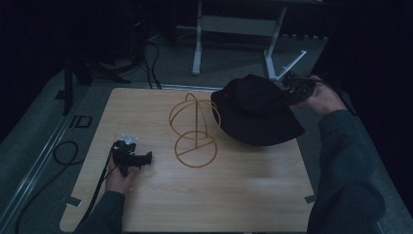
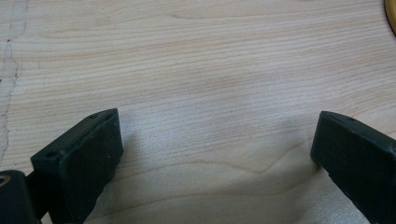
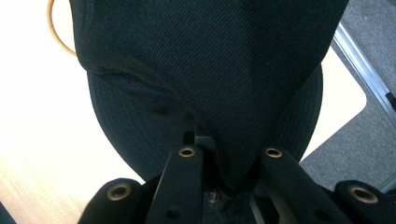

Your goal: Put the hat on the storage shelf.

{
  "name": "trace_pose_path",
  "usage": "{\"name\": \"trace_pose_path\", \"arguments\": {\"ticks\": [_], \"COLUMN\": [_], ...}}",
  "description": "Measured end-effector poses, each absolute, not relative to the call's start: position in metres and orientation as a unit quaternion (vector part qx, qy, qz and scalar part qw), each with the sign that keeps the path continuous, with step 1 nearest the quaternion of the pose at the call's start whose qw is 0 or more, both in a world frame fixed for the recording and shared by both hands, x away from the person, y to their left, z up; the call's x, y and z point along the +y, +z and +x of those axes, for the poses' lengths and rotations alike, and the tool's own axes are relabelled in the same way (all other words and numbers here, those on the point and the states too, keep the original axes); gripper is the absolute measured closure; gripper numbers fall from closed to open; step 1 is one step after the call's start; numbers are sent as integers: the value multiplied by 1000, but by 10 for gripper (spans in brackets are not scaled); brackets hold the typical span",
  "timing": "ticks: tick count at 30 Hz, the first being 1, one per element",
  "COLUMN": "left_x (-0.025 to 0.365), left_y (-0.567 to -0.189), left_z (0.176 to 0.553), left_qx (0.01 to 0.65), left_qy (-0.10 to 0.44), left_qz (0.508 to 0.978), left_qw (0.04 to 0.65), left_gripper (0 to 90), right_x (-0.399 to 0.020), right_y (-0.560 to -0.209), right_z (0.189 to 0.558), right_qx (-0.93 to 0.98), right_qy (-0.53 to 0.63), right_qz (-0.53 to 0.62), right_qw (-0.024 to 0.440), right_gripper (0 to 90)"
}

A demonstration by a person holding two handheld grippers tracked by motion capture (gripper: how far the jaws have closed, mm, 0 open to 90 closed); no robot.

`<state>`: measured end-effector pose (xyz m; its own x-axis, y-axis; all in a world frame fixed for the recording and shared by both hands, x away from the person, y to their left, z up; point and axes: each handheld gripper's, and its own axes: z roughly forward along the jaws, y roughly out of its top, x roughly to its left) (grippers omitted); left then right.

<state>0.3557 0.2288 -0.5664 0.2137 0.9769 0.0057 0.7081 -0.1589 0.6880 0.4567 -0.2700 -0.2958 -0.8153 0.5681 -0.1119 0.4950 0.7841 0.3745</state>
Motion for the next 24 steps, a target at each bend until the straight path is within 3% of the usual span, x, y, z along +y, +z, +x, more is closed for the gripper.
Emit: {"name": "trace_pose_path", "arguments": {"ticks": [24], "left_x": [229], "left_y": [-566], "left_z": [356], "left_qx": [581], "left_qy": [234], "left_qz": [725], "left_qw": [286], "left_gripper": [24], "right_x": [-281], "right_y": [-275], "right_z": [448], "right_qx": [936], "right_qy": [176], "right_qz": [280], "right_qw": [120], "right_gripper": [854]}}
